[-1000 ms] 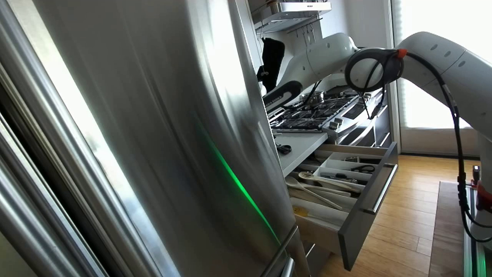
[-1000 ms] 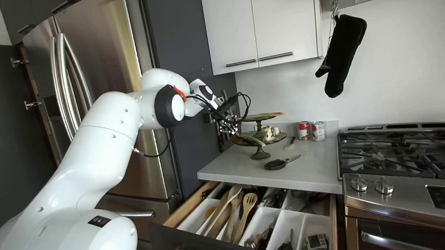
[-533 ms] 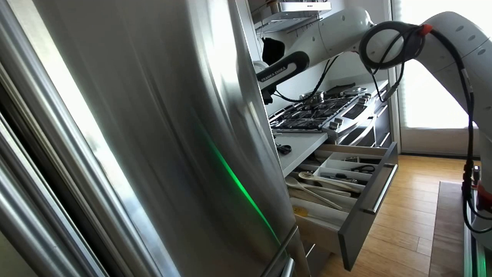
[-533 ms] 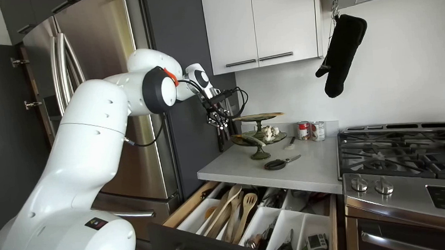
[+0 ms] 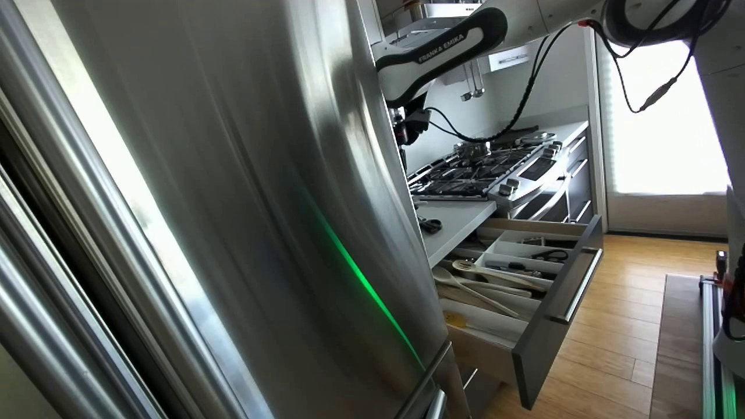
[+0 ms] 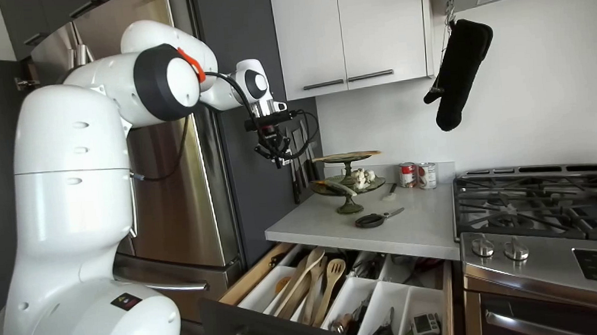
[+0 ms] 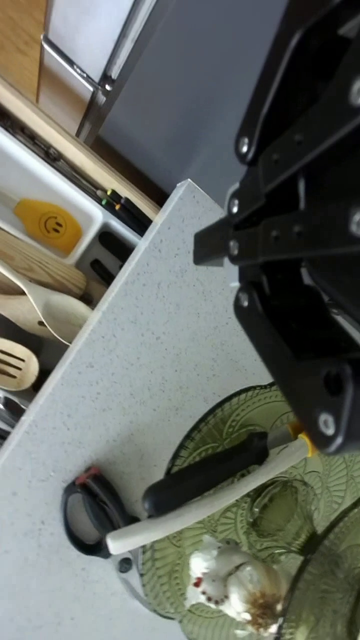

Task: Take the stirring spoon out of the drawer and put it on the thing

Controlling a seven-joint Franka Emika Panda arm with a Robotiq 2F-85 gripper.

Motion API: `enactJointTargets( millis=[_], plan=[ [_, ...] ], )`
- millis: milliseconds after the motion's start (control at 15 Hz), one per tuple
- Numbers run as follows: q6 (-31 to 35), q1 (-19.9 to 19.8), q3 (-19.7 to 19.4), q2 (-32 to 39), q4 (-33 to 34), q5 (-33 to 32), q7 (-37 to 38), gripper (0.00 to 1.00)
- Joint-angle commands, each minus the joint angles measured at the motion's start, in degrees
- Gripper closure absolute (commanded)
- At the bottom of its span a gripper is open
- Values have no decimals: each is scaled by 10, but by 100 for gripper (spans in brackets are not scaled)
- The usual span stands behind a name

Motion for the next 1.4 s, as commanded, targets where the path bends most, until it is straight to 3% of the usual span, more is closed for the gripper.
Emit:
enactJointTargets(
  millis=[0, 533, 600, 667, 800, 1333],
  plan=[
    [37, -18, -23, -98, -138, 65, 58, 100],
    [157, -46, -78, -207, -376, 118, 167, 100],
    [174, -46, -81, -222, -409, 128, 170, 74],
    [181, -46, -82, -236, -440, 135, 180, 73],
    [188, -45, -80, -262, -482, 135, 201, 60],
    [150, -59, -69, -377, -556, 103, 276, 1]
  ],
)
